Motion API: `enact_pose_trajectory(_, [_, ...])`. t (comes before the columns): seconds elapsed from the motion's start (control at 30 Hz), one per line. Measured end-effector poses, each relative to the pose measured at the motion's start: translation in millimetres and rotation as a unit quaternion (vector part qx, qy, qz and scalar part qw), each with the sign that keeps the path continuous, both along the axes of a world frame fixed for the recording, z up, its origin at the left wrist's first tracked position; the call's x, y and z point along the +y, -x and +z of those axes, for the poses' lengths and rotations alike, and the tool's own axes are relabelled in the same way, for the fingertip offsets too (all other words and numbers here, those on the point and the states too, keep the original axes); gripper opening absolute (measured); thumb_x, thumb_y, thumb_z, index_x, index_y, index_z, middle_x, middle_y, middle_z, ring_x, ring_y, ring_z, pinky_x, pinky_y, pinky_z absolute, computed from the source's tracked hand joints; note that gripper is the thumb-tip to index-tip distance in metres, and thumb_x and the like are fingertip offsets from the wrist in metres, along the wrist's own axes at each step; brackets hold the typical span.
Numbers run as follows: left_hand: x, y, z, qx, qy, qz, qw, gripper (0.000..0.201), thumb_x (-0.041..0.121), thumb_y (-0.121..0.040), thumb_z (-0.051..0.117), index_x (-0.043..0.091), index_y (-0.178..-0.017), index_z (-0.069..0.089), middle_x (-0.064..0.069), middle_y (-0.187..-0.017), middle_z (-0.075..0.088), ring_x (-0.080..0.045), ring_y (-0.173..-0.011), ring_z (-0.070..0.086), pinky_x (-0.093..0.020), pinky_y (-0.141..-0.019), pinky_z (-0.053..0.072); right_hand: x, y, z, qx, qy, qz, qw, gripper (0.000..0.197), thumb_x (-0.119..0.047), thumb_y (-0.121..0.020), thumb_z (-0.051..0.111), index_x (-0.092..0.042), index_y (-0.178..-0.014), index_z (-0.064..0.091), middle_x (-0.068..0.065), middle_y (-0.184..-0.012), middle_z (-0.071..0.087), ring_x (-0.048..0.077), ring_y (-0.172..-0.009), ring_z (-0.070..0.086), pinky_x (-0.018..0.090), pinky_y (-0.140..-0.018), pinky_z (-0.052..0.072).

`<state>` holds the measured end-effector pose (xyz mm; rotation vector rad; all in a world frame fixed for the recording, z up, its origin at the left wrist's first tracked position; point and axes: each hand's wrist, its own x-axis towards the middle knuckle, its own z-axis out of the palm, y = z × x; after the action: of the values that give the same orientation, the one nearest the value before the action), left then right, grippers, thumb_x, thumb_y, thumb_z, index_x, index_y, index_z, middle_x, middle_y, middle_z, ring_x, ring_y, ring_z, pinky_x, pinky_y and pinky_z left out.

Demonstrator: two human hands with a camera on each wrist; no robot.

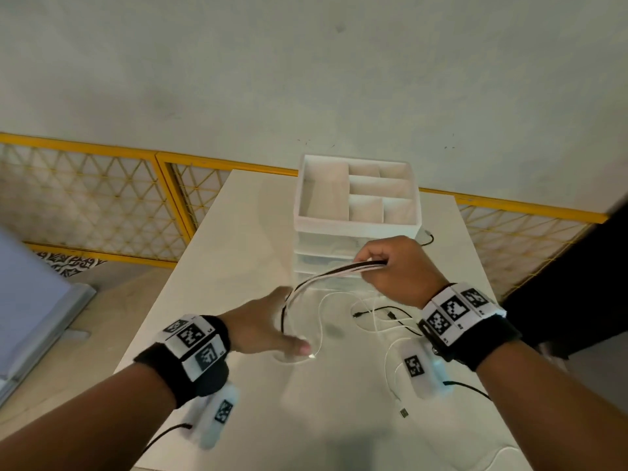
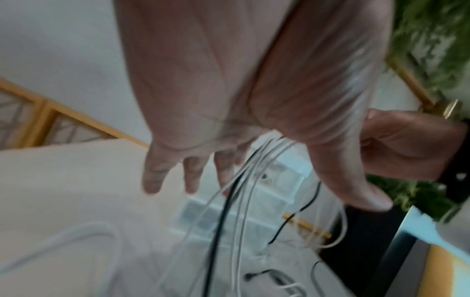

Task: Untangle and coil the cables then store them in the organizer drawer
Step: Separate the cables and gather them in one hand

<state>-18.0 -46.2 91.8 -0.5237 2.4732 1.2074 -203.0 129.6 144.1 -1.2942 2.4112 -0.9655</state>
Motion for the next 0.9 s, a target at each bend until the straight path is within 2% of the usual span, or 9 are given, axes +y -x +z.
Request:
enact_pose_trajectory(0.07, [16.1, 15.4, 13.5, 0.088, -0.082, 0.055, 0.991, 0.11, 0.054, -0.061, 0.087, 0.033, -0.149, 0.024, 0.015, -0.134, 0.05, -0.004, -0.127, 0.046, -0.031, -0.109, 0.036, -10.5, -20.1, 2.2, -0.023, 0.028, 0.036, 0.999, 0.021, 0.0, -0.07, 0.071, -0.019, -0.077, 0.07, -0.009, -0.05, 0.05, 0.005, -0.045, 0.046, 0.016, -0.05, 0.037])
enact_pose_trajectory(0.17, [28.7, 35.2, 32.6, 0.216, -0.166, 0.084, 0.958, 0.051, 0.032, -0.079, 0.081, 0.022, -0.124, 0.06, -0.001, -0.095, 0.075, -0.008, -0.086, 0.067, -0.03, -0.082, 0.051, -18.6, -30.7, 8.4, -0.052, 0.096, 0.05, 0.993, 0.025, 0.001, -0.065, 0.069, -0.014, -0.083, 0.061, -0.004, -0.055, 0.051, 0.005, -0.049, 0.042, 0.026, -0.052, 0.04])
enact_pose_trajectory(0.23, [30.1, 39.0, 44.8, 0.27, -0.151, 0.103, 0.945, 0.025, 0.028, -0.088, 0.071, 0.016, -0.11, 0.069, 0.007, -0.07, 0.069, -0.007, -0.063, 0.06, -0.022, -0.065, 0.048, -17.2, -22.6, 15.8, -0.048, 0.15, 0.026, 0.987, 0.022, 0.002, -0.07, 0.073, -0.012, -0.081, 0.06, 0.0, -0.061, 0.058, 0.009, -0.055, 0.052, 0.03, -0.057, 0.046])
enact_pose_trajectory(0.37, [33.4, 39.2, 72.2, 0.316, -0.06, 0.129, 0.938, 0.033, 0.045, -0.095, 0.055, 0.018, -0.095, 0.074, 0.02, -0.048, 0.05, 0.002, -0.048, 0.045, -0.01, -0.054, 0.035, -6.1, -1.6, 21.7, -0.018, 0.144, -0.046, 0.988, 0.022, -0.032, -0.074, 0.085, -0.02, -0.078, 0.067, -0.006, -0.078, 0.069, 0.007, -0.08, 0.064, 0.022, -0.077, 0.051])
enact_pose_trajectory(0.43, [34.5, 41.0, 84.3, 0.328, -0.053, 0.152, 0.931, 0.043, 0.047, -0.097, 0.051, 0.013, -0.084, 0.074, 0.015, -0.039, 0.042, -0.002, -0.04, 0.04, -0.013, -0.049, 0.03, -4.1, 4.1, 19.0, 0.017, 0.141, -0.059, 0.988, 0.022, -0.039, -0.073, 0.084, -0.026, -0.073, 0.066, -0.009, -0.078, 0.062, 0.006, -0.076, 0.058, 0.021, -0.073, 0.046])
enact_pose_trajectory(0.57, [29.5, 45.7, 94.8, 0.368, -0.036, 0.187, 0.91, 0.046, 0.046, -0.095, 0.056, 0.012, -0.068, 0.07, 0.009, -0.039, 0.028, -0.008, -0.037, 0.024, -0.017, -0.044, 0.026, -8.6, -1.1, 6.9, 0.097, 0.134, -0.049, 0.985, 0.044, -0.041, -0.083, 0.075, -0.035, -0.053, 0.044, -0.012, -0.055, 0.036, 0.005, -0.05, 0.036, 0.027, -0.055, 0.035])
enact_pose_trajectory(0.67, [27.5, 43.2, 100.3, 0.376, -0.041, 0.219, 0.899, 0.047, 0.045, -0.095, 0.058, 0.012, -0.062, 0.065, 0.009, -0.04, 0.025, -0.008, -0.038, 0.023, -0.017, -0.043, 0.026, -8.0, 0.1, -27.5, 0.135, 0.068, -0.079, 0.985, 0.063, -0.042, -0.09, 0.066, -0.025, -0.045, 0.026, -0.007, -0.041, 0.028, 0.007, -0.042, 0.031, 0.03, -0.052, 0.034])
enact_pose_trajectory(0.8, [10.7, 34.8, 109.5, 0.409, -0.077, 0.262, 0.871, 0.045, 0.045, -0.094, 0.059, 0.017, -0.059, 0.064, 0.004, -0.044, 0.03, -0.013, -0.042, 0.023, -0.027, -0.05, 0.024, 13.5, 23.4, -85.9, 0.044, -0.167, -0.119, 0.978, 0.058, -0.058, -0.092, 0.051, -0.018, -0.05, 0.045, -0.005, -0.05, 0.052, 0.024, -0.067, 0.058, 0.033, -0.071, 0.047])
enact_pose_trajectory(0.9, [-2.1, 26.7, 114.9, 0.412, -0.082, 0.257, 0.87, 0.046, 0.051, -0.092, 0.06, 0.019, -0.059, 0.066, -0.011, -0.054, 0.023, -0.018, -0.045, 0.018, -0.034, -0.054, 0.021, 27.1, 32.9, -90.7, -0.03, -0.167, -0.156, 0.973, 0.054, -0.056, -0.093, 0.054, -0.014, -0.059, 0.062, 0.005, -0.061, 0.066, 0.029, -0.079, 0.063, 0.034, -0.076, 0.05])
